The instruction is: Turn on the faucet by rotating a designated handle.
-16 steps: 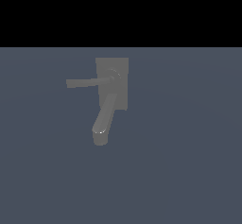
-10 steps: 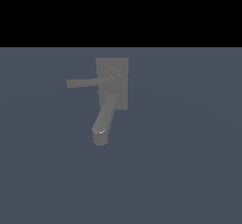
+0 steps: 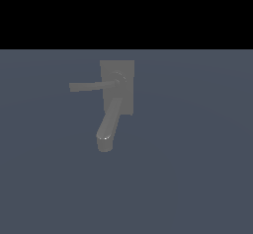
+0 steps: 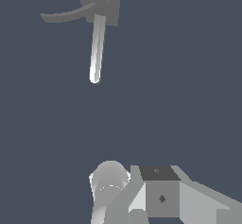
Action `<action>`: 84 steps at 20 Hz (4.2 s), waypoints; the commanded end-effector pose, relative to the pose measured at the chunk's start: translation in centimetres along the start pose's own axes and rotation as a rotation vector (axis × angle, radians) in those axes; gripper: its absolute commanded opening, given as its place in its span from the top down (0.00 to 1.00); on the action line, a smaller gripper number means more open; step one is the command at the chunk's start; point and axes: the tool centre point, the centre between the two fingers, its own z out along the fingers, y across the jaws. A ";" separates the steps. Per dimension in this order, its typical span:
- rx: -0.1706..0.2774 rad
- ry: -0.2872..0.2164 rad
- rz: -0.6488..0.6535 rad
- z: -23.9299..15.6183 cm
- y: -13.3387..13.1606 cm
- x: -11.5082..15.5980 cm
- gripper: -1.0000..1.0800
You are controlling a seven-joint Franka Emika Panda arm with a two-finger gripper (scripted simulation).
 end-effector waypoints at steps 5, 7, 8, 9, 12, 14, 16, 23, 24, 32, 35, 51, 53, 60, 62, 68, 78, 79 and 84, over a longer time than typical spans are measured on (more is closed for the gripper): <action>-0.123 -0.048 -0.032 1.4 1.7 1.3 1.00; -0.172 -0.067 -0.047 1.9 2.3 1.8 1.00; -0.198 -0.077 -0.055 2.1 2.6 2.1 1.00; -0.225 -0.087 -0.064 2.4 2.9 2.4 1.00; -0.304 -0.116 -0.093 3.0 3.9 3.3 1.00; -0.357 -0.134 -0.114 3.4 4.5 3.9 1.00; -0.410 -0.152 -0.137 3.8 5.1 4.5 1.00; -0.592 -0.211 -0.227 4.9 6.7 7.0 1.00; -0.617 -0.219 -0.241 5.0 6.9 7.4 1.00; -0.820 -0.275 -0.366 6.0 8.0 10.7 1.00; -0.894 -0.293 -0.418 6.4 8.1 12.0 1.00; -1.249 -0.351 -0.714 8.6 6.6 19.4 1.00; -1.278 -0.354 -0.742 8.9 6.3 20.0 1.00; -1.348 -0.361 -0.814 9.7 5.4 21.6 1.00; -1.359 -0.362 -0.826 9.8 5.3 21.9 1.00; -1.377 -0.333 -0.827 9.1 4.9 22.3 1.00; -1.434 -0.166 -0.772 3.9 3.6 23.0 1.00; -1.445 -0.140 -0.763 3.1 3.4 23.1 1.00; -1.514 0.015 -0.712 -2.3 1.7 23.2 1.00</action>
